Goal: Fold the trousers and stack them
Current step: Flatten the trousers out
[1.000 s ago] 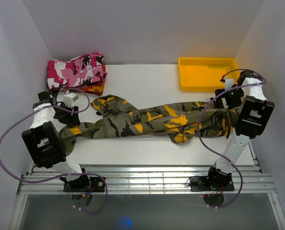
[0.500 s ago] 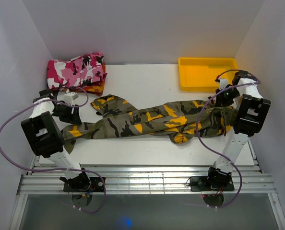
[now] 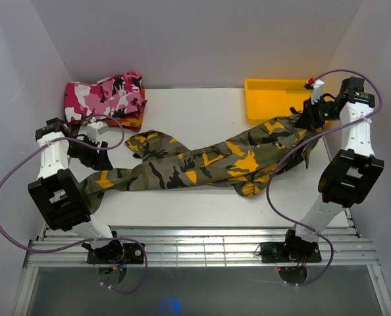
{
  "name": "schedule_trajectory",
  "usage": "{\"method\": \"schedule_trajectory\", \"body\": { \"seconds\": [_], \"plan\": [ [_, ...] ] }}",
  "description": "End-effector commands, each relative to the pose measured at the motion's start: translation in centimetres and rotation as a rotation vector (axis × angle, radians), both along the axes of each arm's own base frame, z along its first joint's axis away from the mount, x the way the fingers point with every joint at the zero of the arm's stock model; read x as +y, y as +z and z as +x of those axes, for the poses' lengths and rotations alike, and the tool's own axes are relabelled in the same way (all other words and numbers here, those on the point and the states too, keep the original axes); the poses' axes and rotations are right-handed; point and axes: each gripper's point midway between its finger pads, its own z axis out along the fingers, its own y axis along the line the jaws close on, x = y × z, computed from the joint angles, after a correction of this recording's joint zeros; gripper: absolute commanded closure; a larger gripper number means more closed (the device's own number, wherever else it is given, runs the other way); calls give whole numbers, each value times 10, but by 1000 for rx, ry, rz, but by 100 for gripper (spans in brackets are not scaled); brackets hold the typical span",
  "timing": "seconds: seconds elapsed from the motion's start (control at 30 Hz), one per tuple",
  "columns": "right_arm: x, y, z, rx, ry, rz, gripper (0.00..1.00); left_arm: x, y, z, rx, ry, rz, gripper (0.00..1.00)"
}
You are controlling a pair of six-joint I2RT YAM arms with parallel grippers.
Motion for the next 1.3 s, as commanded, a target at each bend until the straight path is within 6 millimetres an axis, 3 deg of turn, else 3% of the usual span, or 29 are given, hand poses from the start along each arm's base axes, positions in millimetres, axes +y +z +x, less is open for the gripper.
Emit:
{"method": "schedule_trajectory", "body": {
  "seconds": [0.0, 0.1, 0.13, 0.17, 0.23, 0.27, 0.3, 0.4, 0.5, 0.53, 0.6, 0.63, 0.7, 0.73, 0.77, 0.9, 1.03, 1.17, 1.23, 1.27],
  "plan": [
    [17, 55, -22, -234, 167, -11, 92, -14, -14, -39, 59, -86, 4, 30],
    [9, 27, -61, -414, 412, -286, 92, -15, -30, -49, 70, -81, 26, 30],
    [4, 14, -72, -453, 474, -372, 92, -13, -33, -48, 56, -79, 38, 30],
    [-3, -13, -99, -516, 584, -495, 92, -13, -36, -50, 61, -75, 44, 30],
    [-20, -30, -114, -601, 656, -643, 92, -12, -42, -53, 60, -68, 59, 33],
    [-34, -27, -124, -642, 631, -705, 92, -11, -42, -51, 49, -62, 65, 34],
    [-31, -38, -130, -680, 656, -703, 92, -12, -38, -48, 37, -49, 56, 34],
    [-32, -40, -133, -727, 629, -679, 92, -21, -11, -23, -59, -30, 4, 35],
    [-22, -49, -139, -770, 660, -666, 92, -39, 9, 24, -176, -54, 68, 34],
    [-23, -49, -136, -796, 663, -690, 92, -61, 12, 35, -189, -64, 68, 34],
    [-19, -45, -136, -851, 668, -724, 92, -68, 14, 64, -238, -43, 139, 32],
    [-20, -43, -133, -878, 662, -748, 92, -87, 16, 80, -271, -82, 148, 31],
    [-21, -35, -128, -898, 635, -742, 92, -95, 10, 116, -250, -72, 162, 31],
    [-23, -33, -126, -896, 624, -735, 92, -122, 5, 124, -240, -126, 156, 30],
    [-25, -24, -121, -903, 609, -726, 92, -130, -4, 146, -225, -132, 157, 30],
    [-31, -7, -112, -920, 576, -728, 92, -157, -28, 190, -202, -136, 155, 30],
    [-30, 6, -110, -951, 565, -740, 92, -179, -49, 205, -202, -208, 171, 28],
    [-26, 5, -111, -968, 595, -749, 92, -200, -76, 198, -157, -309, 177, 28],
    [-24, 3, -112, -991, 620, -766, 92, -203, -86, 195, -122, -308, 174, 32],
    [-24, 5, -112, -1002, 621, -779, 92, -203, -94, 194, -101, -302, 177, 45]
  ]
}}
